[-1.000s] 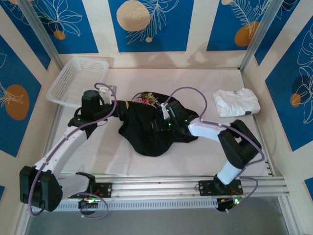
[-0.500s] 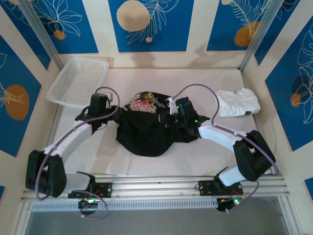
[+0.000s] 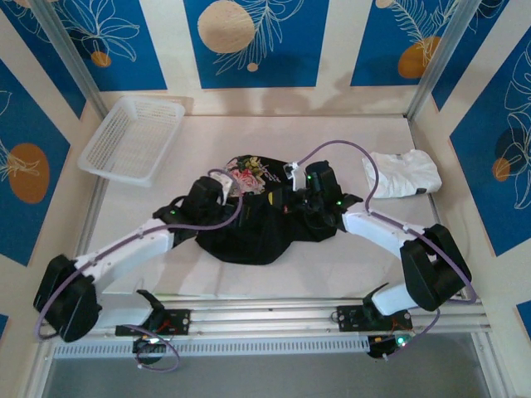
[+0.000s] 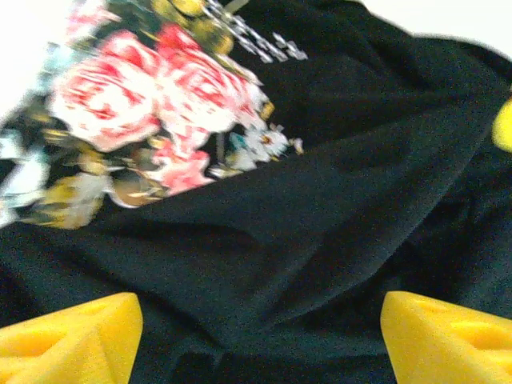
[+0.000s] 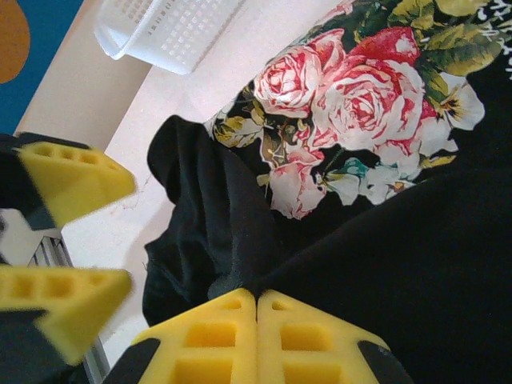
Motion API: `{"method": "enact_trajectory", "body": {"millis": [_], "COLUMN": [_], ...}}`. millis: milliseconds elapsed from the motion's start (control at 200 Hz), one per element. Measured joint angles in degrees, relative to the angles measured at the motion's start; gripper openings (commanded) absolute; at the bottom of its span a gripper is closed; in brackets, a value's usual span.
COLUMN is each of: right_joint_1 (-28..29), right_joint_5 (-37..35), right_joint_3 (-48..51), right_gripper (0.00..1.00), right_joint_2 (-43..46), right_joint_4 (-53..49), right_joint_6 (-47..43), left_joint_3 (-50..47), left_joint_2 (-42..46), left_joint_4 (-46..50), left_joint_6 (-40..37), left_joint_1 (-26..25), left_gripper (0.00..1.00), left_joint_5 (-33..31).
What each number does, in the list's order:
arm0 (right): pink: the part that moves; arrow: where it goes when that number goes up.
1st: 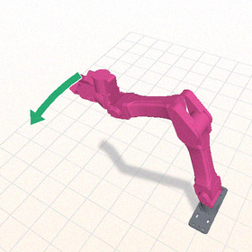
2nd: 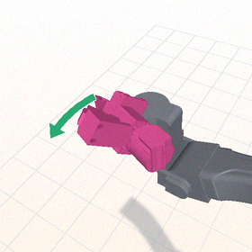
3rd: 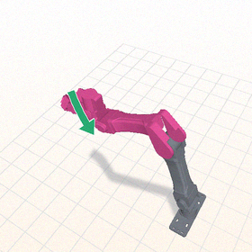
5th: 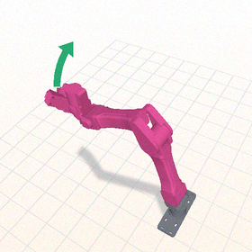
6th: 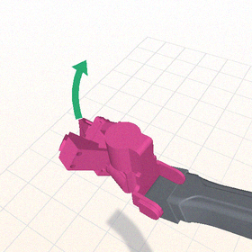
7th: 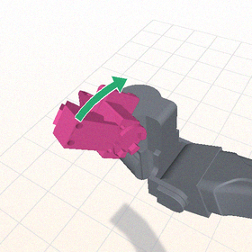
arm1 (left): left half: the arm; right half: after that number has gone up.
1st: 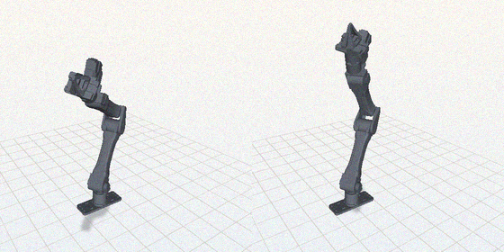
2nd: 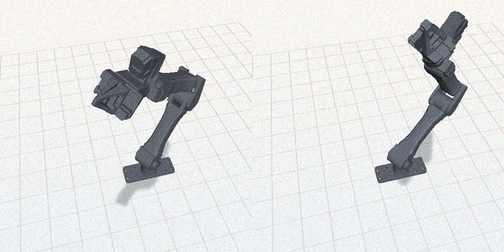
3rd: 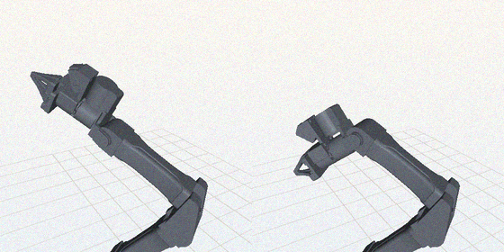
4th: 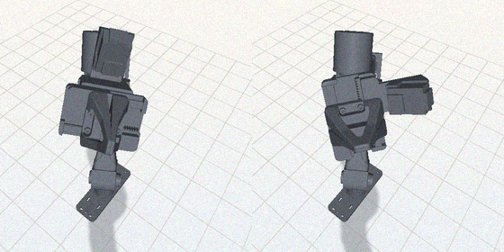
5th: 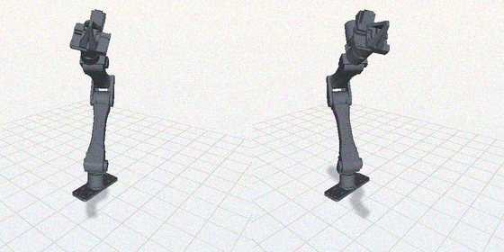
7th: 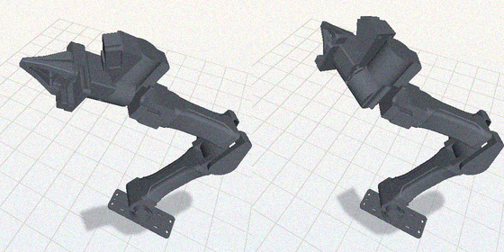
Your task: Fold the inside-out t-shirt
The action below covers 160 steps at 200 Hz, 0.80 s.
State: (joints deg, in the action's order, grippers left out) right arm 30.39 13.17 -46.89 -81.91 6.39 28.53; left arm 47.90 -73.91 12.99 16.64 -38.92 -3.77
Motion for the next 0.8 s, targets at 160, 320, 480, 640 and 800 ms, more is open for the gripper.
{"method": "enact_trajectory", "body": {"millis": [160, 320, 480, 640, 800], "right_joint_1": [-1.09, -2.03, -3.04, -3.02, -2.54], "right_joint_5": [1.31, 2.14, 1.14, -3.89, -9.44], "right_joint_3": [0.00, -0.02, -0.59, -4.63, -10.03], "right_gripper": [0.00, 0.00, 0.00, 0.00, 0.00], "right_joint_2": [0.11, 0.72, 2.16, 4.66, 8.48], "right_joint_4": [-1.09, -2.25, -6.03, -13.86, -19.78], "right_joint_6": [0.00, -0.09, -3.04, -10.27, -17.25], "left_joint_3": [3.52, 8.11, 11.65, 12.17, 12.28], "left_joint_2": [-11.04, -17.73, -20.00, -16.81, -6.78], "left_joint_4": [-2.21, -4.33, -4.61, -3.23, -2.97], "left_joint_6": [-2.36, -3.54, -3.67, -2.67, 1.55], "left_joint_1": [-1.40, -1.51, -1.49, -1.44, -1.44], "left_gripper": [0.69, 0.38, 0.00, 0.00, 0.00], "left_joint_5": [5.35, 8.28, 8.52, 12.96, 21.55]}}
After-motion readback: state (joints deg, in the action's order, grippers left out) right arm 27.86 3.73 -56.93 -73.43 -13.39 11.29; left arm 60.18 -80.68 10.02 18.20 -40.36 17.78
